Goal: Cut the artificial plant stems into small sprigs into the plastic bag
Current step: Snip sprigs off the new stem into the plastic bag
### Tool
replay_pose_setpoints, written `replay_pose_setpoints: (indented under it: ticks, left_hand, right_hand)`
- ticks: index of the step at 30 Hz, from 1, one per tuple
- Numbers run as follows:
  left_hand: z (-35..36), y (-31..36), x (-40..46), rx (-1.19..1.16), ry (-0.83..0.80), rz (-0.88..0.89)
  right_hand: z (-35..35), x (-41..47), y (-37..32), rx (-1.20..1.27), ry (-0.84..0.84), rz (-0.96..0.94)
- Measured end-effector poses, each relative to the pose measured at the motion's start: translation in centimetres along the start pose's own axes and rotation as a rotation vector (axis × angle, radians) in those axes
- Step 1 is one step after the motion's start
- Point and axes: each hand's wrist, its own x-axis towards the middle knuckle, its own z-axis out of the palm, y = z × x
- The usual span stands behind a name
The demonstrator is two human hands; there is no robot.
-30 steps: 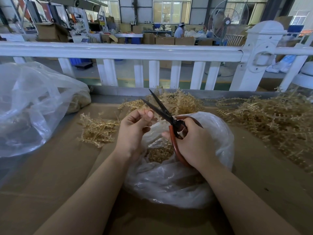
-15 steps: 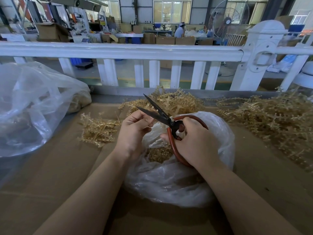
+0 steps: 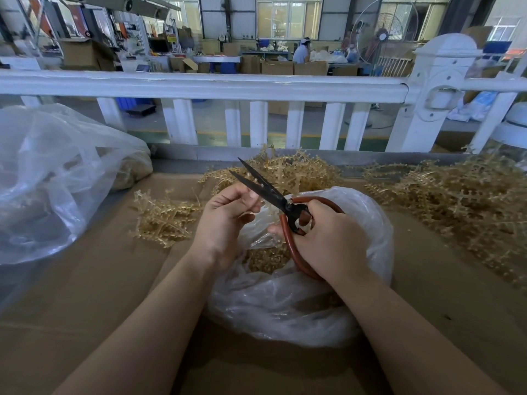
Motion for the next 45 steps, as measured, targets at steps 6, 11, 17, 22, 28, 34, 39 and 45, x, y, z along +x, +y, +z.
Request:
replay_pose_setpoints:
  ticks: [6, 11, 17, 22, 28, 34, 39, 45]
  left_hand:
    - [0.0, -0.1, 0.0, 0.001, 0.004, 0.044]
    - [-0.1, -0.6, 0.1, 0.092, 0.028, 0.13]
    - [-0.3, -0.7, 0.2, 0.12, 0.011, 0.178]
    - [-0.2, -0.8, 0.2, 0.076, 0.017, 0.184]
    - [-0.1, -0.6, 0.3, 0.016, 0.03, 0.275]
    - [-0.5, -1.1, 0.6, 0.056, 0.021, 0.267]
    - [-0.7, -1.1, 0.7, 0.063, 0.002, 0.264]
    - [-0.8, -1.1, 0.8, 0.053, -0.024, 0.262]
  right_hand:
    - [-0.1, -0.1, -0.1, -0.011, 0.021, -0.015]
    - [-0.1, -0.1, -0.2, -0.035, 0.049, -0.015]
    - [-0.5, -0.3, -0.4, -0.009, 0.068, -0.015]
    - [-0.5, -0.2, -0.4, -0.018, 0.069, -0.006]
    - [-0.3, -0.2, -0.1, 0.005, 0.061, -0.003]
    - [-0.6, -0.1, -0.1, 0.03, -0.011, -0.019]
    - [-0.5, 0.1, -0.2, 0.014, -0.038, -0.008]
    - [-0.5, 0.0, -0.2, 0.023, -0.034, -0.007]
